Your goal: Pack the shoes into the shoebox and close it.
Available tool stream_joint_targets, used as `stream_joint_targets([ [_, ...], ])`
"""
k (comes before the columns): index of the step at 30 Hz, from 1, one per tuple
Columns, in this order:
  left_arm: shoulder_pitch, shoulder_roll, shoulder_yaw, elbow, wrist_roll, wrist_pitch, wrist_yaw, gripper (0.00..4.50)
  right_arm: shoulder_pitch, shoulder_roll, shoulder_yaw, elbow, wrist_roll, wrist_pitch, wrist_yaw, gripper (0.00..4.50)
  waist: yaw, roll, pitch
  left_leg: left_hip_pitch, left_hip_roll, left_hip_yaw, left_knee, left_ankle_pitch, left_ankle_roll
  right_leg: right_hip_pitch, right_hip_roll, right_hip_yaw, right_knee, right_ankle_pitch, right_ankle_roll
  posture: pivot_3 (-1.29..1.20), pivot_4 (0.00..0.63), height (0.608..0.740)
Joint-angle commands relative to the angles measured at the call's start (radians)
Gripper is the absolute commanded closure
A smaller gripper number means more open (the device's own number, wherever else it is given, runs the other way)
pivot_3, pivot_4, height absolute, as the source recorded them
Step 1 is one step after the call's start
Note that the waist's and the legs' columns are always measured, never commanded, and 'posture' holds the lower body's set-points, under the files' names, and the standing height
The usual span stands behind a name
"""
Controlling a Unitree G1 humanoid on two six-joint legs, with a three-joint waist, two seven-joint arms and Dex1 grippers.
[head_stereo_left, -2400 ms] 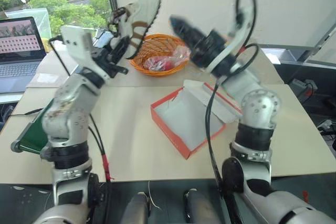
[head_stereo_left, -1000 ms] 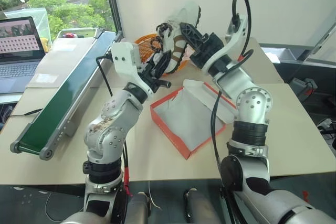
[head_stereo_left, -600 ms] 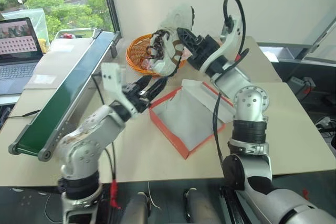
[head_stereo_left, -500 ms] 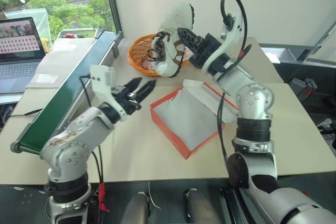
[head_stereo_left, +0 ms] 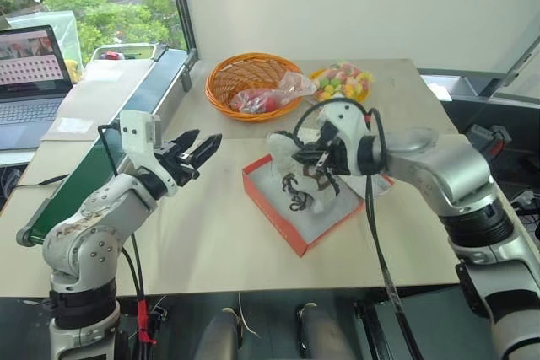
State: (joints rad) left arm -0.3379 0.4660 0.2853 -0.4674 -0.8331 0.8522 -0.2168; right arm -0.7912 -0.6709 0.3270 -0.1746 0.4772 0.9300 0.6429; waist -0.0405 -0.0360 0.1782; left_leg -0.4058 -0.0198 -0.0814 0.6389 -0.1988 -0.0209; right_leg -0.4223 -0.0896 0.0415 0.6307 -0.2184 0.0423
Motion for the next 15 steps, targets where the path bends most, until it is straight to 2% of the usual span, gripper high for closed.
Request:
stream_joint_targets([
  [1,0.005,0.02,-0.021,-0.049,0.025,-0.034,-0.026,1.53,0.051,0.0,0.045,0.065,-0.112,-0.135,0.038,4.19,0.0,0.0,0.0,0.0,0.0,0.0,0.0,0.0,0.0,0.0,0.0,0.0,0.0,0.0,0.0,0.0,0.15,0.74],
  [6,-0.001,0.011,-0.023,-0.047,0.035,-0.043,-0.022,1.53,0.048,0.037,0.076,0.16,-0.209,-0.221,0.073,4.19,-0.002,0.0,0.0,0.0,0.0,0.001,0.0,0.0,0.0,-0.001,0.0,0.001,0.0,0.0,0.0,0.0,0.15,0.74],
  [15,-0.008,-0.013,-0.032,-0.066,0.04,-0.047,-0.002,1.53,0.031,0.055,0.109,0.183,-0.345,-0.284,0.139,4.19,0.001,0.0,0.0,0.0,0.0,0.0,0.0,0.0,0.0,0.0,0.0,0.0,0.0,0.0,0.0,0.0,0.15,0.74],
])
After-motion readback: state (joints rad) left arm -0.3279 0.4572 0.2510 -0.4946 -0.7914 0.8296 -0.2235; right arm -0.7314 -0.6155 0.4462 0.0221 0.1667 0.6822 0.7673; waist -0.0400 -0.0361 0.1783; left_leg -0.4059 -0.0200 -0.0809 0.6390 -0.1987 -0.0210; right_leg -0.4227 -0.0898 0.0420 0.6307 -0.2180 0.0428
